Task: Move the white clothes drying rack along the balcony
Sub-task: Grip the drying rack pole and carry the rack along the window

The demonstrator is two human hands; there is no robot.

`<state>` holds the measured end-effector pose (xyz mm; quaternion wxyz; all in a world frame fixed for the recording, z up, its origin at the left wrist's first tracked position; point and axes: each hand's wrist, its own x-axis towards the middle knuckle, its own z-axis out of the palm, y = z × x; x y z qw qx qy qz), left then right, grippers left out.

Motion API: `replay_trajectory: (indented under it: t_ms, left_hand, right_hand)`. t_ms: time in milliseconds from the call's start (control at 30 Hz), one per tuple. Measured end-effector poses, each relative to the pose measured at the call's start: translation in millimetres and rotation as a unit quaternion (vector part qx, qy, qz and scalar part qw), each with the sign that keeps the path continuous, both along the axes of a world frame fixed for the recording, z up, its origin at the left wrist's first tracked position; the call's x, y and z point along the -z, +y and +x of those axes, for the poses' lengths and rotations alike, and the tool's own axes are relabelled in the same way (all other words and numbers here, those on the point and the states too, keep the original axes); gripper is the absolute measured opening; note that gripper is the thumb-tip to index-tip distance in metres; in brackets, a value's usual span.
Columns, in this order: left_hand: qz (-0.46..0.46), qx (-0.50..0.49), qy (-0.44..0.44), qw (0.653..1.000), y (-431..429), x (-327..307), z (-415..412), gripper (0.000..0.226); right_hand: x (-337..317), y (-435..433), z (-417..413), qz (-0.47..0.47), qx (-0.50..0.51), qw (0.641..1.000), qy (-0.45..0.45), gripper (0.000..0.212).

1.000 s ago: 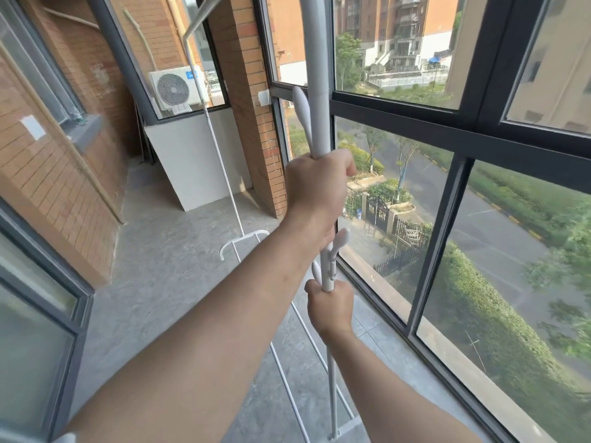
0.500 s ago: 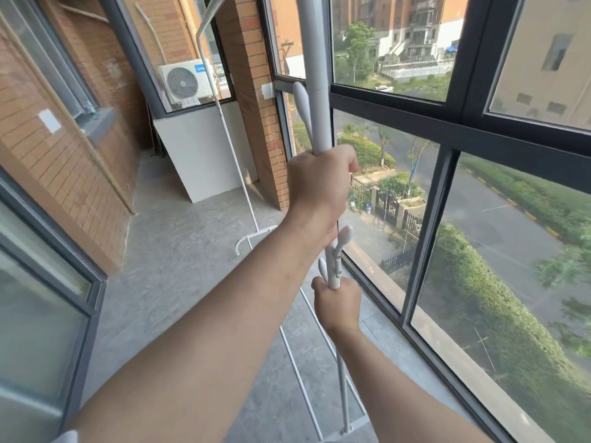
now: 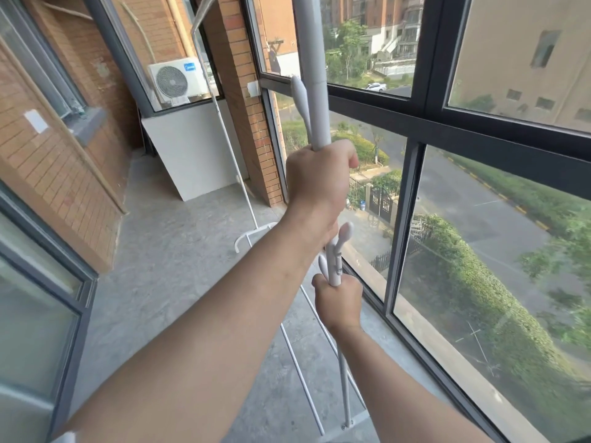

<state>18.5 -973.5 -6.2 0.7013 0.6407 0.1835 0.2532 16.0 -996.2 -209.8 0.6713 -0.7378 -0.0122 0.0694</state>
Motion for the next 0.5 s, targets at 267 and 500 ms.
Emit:
replay_trajectory:
  t_ms: [267, 500]
  left_hand:
    - [0.008, 0.016, -0.007, 1.000, -36.2, 8.1, -7.1, 0.026]
    - [0.006, 0.020, 0.002, 1.000, -58.7, 12.4, -11.7, 0.028]
  right_hand:
    - [5.6, -36.8, -9.7, 0.015, 0.003, 1.000, 0.004, 0.043]
    - [9.8, -62.4, -15.2, 0.004, 0.011, 1.000, -0.006, 0.040]
